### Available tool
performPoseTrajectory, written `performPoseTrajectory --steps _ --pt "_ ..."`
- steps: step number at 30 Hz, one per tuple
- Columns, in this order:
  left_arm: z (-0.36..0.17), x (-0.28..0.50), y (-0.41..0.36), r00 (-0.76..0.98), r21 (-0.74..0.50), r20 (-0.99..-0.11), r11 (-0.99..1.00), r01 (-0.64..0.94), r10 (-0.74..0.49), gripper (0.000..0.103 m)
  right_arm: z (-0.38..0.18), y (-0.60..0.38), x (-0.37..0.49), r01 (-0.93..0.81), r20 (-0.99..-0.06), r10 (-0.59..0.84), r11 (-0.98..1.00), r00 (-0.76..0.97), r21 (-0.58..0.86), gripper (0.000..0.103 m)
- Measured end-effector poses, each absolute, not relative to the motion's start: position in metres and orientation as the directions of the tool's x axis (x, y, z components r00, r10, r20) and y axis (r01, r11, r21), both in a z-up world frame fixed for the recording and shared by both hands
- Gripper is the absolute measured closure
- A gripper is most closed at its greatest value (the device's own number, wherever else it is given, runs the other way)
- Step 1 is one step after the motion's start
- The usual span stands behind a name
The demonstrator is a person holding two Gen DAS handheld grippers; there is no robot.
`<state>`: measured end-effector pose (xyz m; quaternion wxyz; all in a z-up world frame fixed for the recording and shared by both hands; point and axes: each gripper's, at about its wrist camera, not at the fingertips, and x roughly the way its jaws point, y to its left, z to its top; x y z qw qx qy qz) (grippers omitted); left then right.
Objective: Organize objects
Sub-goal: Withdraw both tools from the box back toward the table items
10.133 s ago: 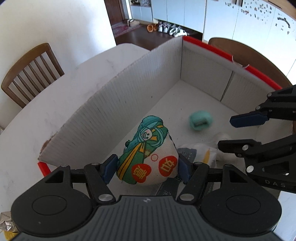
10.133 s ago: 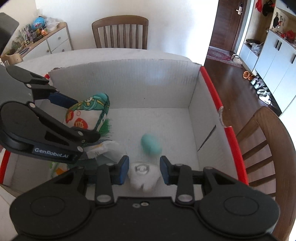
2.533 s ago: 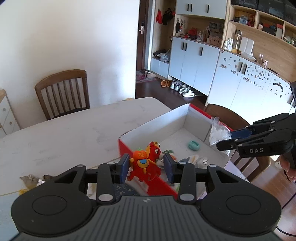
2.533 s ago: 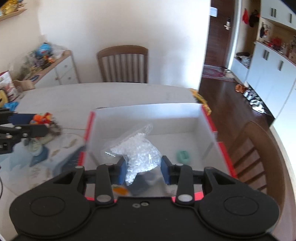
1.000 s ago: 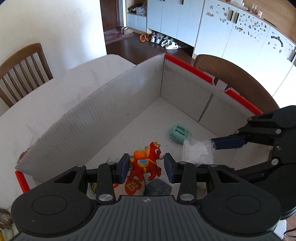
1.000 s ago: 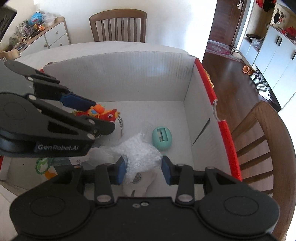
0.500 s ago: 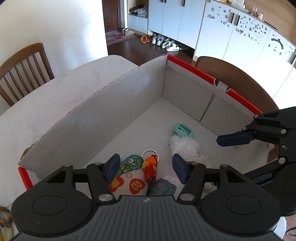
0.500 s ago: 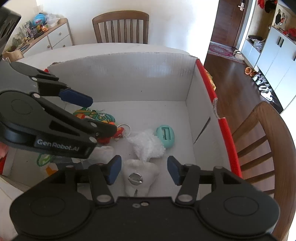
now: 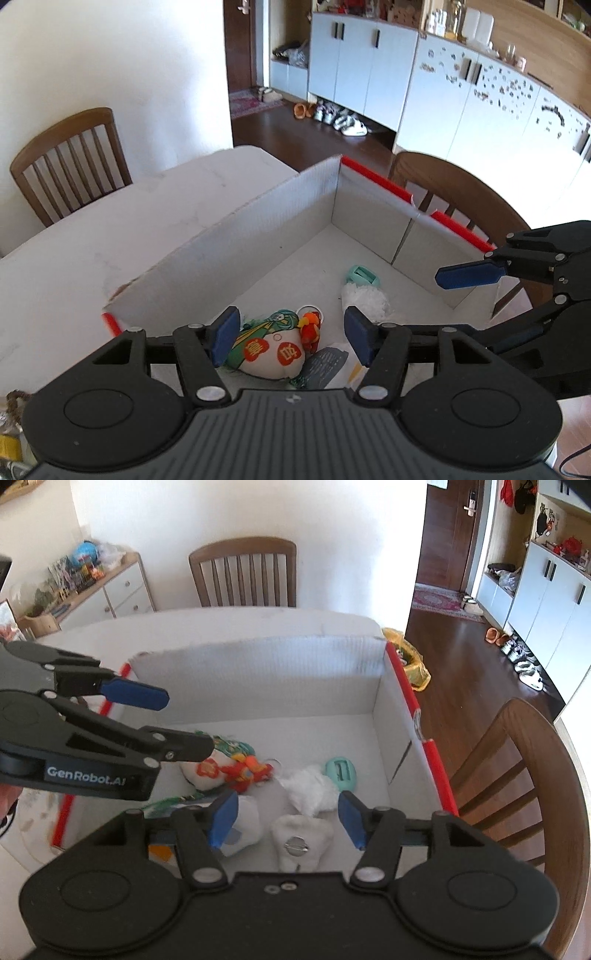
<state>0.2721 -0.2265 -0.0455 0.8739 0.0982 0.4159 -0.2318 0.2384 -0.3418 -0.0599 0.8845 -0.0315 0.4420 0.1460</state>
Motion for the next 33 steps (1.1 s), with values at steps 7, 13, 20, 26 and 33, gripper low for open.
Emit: performPoseTrajectory --steps 7,13,20,26,33 --pt "-0.025 0.247 -0.198 0.592 -0.031 -0.742 0.898 0.438 -0.314 0.041 -0.041 -0.336 0.222 -0.292 -0.759 0.269 0.95 0.593 0.108 0.038" --pt "-0.014 0.23 -0.171 0.619 -0.039 -0.726 0.916 0.398 -0.3 0.04 -0.029 -0.324 0.21 -0.296 -0.738 0.29 0.947 0.609 0.128 0.031" --pt "-0.008 0.212 -0.133 0.645 -0.062 -0.703 0.929 0.364 -0.3 0.032 -0.021 -0.294 0.195 -0.312 -0.719 0.308 0.941 0.623 0.133 0.026" --pt "-0.004 0.2 -0.099 0.669 -0.053 -0.686 0.937 0.344 -0.285 0.021 -0.014 -0.265 0.184 -0.326 -0.703 0.337 0.932 0.626 0.157 0.021" --pt "-0.002 0.187 -0.058 0.689 -0.056 -0.672 0.947 0.318 -0.271 0.019 -0.013 -0.229 0.177 -0.335 -0.69 0.366 0.924 0.624 0.187 0.014"
